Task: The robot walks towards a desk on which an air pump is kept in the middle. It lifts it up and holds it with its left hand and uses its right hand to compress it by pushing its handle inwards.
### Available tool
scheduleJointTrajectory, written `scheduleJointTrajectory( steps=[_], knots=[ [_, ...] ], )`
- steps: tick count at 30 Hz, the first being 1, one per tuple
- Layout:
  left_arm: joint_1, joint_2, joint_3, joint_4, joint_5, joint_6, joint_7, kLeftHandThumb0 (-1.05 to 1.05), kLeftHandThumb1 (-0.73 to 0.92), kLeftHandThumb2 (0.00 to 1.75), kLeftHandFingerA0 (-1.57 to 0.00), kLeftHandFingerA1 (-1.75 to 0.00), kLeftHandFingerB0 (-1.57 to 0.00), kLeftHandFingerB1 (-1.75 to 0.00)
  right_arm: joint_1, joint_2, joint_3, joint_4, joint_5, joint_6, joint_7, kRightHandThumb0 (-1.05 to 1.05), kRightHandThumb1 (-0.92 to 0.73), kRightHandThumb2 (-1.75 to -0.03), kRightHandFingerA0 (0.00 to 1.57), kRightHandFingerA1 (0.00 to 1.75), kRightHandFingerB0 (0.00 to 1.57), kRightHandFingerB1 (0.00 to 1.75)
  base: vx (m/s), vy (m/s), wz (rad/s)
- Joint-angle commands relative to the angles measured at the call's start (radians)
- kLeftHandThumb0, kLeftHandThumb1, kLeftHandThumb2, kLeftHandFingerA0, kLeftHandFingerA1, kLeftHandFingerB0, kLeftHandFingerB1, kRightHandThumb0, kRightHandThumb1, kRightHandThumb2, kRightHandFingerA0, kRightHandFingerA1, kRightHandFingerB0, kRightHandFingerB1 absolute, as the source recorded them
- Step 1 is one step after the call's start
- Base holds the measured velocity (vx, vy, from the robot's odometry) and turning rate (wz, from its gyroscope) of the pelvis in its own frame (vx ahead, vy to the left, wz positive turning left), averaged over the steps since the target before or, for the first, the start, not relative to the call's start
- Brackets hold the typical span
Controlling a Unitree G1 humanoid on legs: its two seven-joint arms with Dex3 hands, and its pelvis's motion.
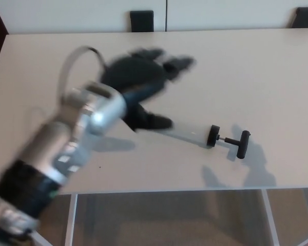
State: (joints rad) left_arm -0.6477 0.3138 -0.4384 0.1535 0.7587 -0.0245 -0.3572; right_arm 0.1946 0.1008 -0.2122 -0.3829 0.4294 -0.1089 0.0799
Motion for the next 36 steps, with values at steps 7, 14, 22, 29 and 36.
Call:
scheduleJointTrajectory(
  steps=[7, 14, 22, 29, 36],
  knots=[
    [0.589, 0.167, 0.563, -0.864, -0.633, -0.051, -0.202, -0.77, 0.47, 0.86, -0.01, -0.09, -0.06, -0.17, 0.361, -0.104, -0.082, -0.272, 0.125, -0.086, 0.204, -0.98, -0.85, -0.67, 0.27, 0.35, 0.21, 0.30, 0.00, 0.000, 0.00],
    [1.214, 0.169, 0.660, -1.124, -1.549, -0.327, -0.288, -0.83, 0.41, 0.87, -0.04, -0.35, -0.18, -0.39, 0.668, -0.118, -0.246, -0.367, 0.407, -0.118, 0.408, -0.97, -0.72, -0.75, 0.35, 0.37, 0.27, 0.36, 0.00, 0.000, 0.00],
    [1.655, 1.114, -0.025, -0.874, -1.073, -1.488, 0.307, -0.55, 0.69, 0.65, -0.36, -0.48, -0.43, -0.45, 0.809, -0.175, -0.400, -0.354, 0.755, 0.045, 0.568, -0.88, -0.72, -0.63, 0.52, 0.36, 0.46, 0.35, 0.00, 0.000, 0.00],
    [1.726, 1.224, -0.099, -0.862, -1.062, -1.590, 0.362, -0.55, 0.69, 0.65, -0.36, -0.48, -0.43, -0.45, 0.819, -0.180, -0.408, -0.346, 0.773, 0.053, 0.581, -0.88, -0.72, -0.63, 0.52, 0.36, 0.46, 0.35, 0.00, 0.000, 0.00],
    [1.781, 1.229, -0.080, -0.856, -1.080, -1.590, 0.333, -0.55, 0.69, 0.65, -0.36, -0.48, -0.43, -0.45, 0.842, -0.174, -0.406, -0.343, 0.774, 0.058, 0.598, -0.88, -0.72, -0.63, 0.52, 0.36, 0.46, 0.35, 0.00, 0.000, 0.00]
  ],
)
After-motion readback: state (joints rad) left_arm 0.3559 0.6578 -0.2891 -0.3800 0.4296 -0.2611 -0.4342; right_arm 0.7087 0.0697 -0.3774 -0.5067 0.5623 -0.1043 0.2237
